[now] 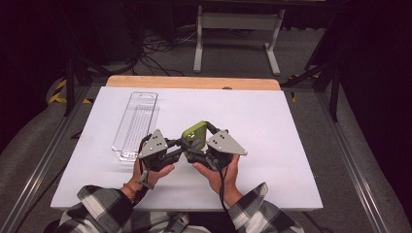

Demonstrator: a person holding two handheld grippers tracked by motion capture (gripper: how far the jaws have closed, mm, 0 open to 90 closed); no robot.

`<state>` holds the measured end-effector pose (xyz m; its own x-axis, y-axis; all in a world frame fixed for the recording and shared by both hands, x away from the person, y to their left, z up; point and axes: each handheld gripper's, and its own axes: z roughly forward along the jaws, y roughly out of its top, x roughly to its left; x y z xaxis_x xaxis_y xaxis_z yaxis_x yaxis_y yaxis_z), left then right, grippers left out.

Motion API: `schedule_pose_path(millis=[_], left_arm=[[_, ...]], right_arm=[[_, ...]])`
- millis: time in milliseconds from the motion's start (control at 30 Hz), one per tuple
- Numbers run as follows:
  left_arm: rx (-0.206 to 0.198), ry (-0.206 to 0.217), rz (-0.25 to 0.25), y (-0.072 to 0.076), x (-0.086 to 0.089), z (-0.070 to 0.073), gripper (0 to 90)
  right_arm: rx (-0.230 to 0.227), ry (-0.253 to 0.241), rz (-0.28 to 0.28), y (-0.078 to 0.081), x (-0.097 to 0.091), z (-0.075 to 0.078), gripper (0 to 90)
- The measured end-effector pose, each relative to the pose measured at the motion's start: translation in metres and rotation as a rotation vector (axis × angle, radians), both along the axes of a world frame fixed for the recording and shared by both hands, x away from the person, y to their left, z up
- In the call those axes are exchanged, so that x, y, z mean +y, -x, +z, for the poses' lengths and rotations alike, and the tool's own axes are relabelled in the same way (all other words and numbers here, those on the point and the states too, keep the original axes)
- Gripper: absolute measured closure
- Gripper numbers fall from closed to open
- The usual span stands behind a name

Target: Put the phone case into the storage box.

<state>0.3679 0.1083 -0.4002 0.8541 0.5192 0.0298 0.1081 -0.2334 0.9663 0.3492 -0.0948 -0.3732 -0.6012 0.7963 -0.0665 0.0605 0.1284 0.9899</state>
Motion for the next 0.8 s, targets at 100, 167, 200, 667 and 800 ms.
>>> schedule_pose_path(millis=[100,167,200,667,800], left_arm=[[-0.011,-0.012,-0.001,0.000,0.000,0.001,77.0],[-0.017,-0.019,-0.007,0.000,0.001,0.002,77.1],[-0.019,-0.021,-0.007,0.000,0.001,0.002,77.2],[-0.049,-0.066,-0.022,-0.001,0.010,0.004,77.6],[-0.060,-0.069,-0.022,-0.002,0.016,0.006,77.6]], right_arm=[[-0.003,0.005,-0.001,0.001,0.000,0.001,16.4],[-0.006,0.006,-0.001,0.001,0.000,0.001,16.3],[-0.004,0.007,0.002,0.001,0.000,0.002,16.3],[0.011,0.065,0.053,0.001,-0.004,0.005,16.6],[0.012,0.060,0.057,0.001,-0.012,0.008,17.6]])
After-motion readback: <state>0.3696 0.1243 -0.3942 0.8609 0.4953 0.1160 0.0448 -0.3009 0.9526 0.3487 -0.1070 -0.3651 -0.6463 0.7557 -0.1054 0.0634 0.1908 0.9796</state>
